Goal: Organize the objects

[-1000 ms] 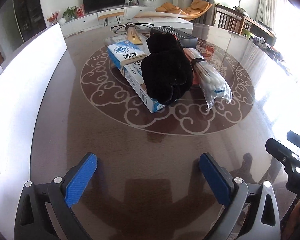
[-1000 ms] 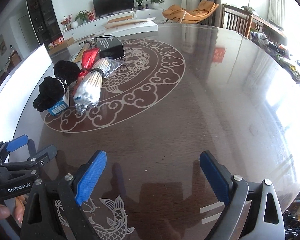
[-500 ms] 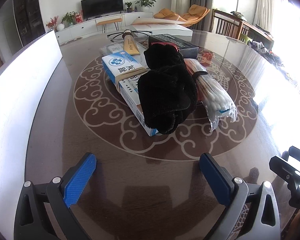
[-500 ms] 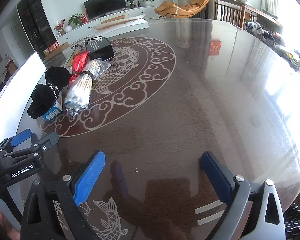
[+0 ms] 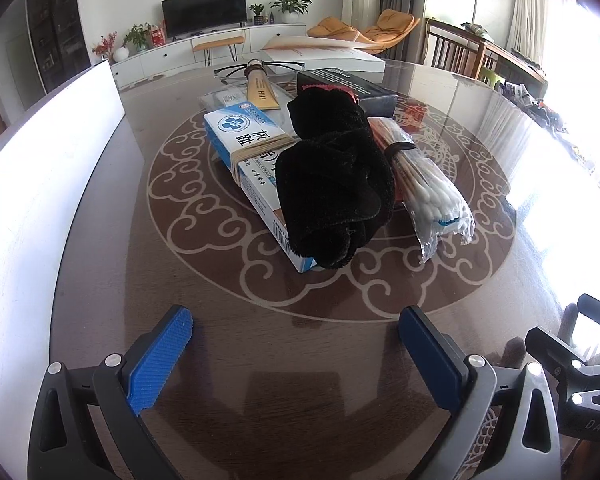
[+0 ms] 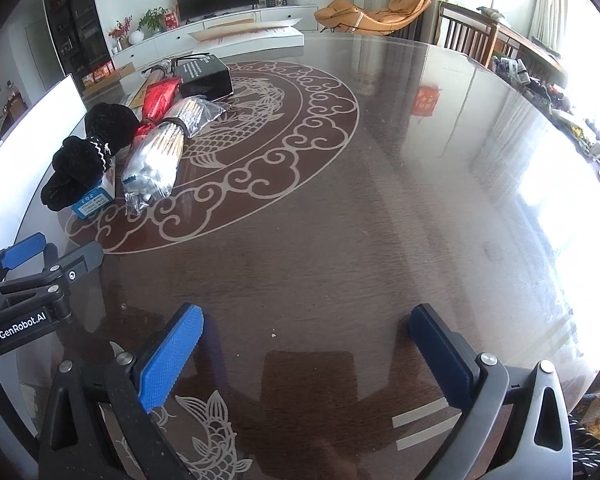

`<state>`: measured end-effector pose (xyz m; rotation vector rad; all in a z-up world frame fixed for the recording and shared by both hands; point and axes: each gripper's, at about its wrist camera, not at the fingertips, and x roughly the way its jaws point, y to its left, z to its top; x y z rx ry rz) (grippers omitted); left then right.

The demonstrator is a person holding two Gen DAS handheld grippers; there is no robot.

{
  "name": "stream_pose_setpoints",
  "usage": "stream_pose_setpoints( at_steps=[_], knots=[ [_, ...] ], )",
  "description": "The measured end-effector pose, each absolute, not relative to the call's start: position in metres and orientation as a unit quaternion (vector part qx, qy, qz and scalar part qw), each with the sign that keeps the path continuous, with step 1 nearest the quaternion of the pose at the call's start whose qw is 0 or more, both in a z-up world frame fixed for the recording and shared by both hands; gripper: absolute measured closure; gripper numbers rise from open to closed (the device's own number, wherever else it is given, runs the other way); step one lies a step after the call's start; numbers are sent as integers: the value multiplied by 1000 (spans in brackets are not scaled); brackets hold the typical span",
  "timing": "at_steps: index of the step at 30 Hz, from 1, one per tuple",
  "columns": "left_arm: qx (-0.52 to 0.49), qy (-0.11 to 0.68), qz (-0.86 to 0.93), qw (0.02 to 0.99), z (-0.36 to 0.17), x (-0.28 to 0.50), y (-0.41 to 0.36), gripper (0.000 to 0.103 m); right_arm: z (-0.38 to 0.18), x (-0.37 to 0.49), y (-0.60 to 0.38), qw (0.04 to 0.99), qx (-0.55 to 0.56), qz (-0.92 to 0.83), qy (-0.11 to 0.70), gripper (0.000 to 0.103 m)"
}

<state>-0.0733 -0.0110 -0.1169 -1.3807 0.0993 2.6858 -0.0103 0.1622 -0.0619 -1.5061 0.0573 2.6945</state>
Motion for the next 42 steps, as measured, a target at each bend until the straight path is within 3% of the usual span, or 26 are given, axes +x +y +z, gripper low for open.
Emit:
stream_pose_setpoints(
  at_steps=[42],
  knots=[
    [-456, 33, 887, 60, -116, -73, -11, 0, -62, -10, 160, 29, -487, 873, 13, 0]
  ],
)
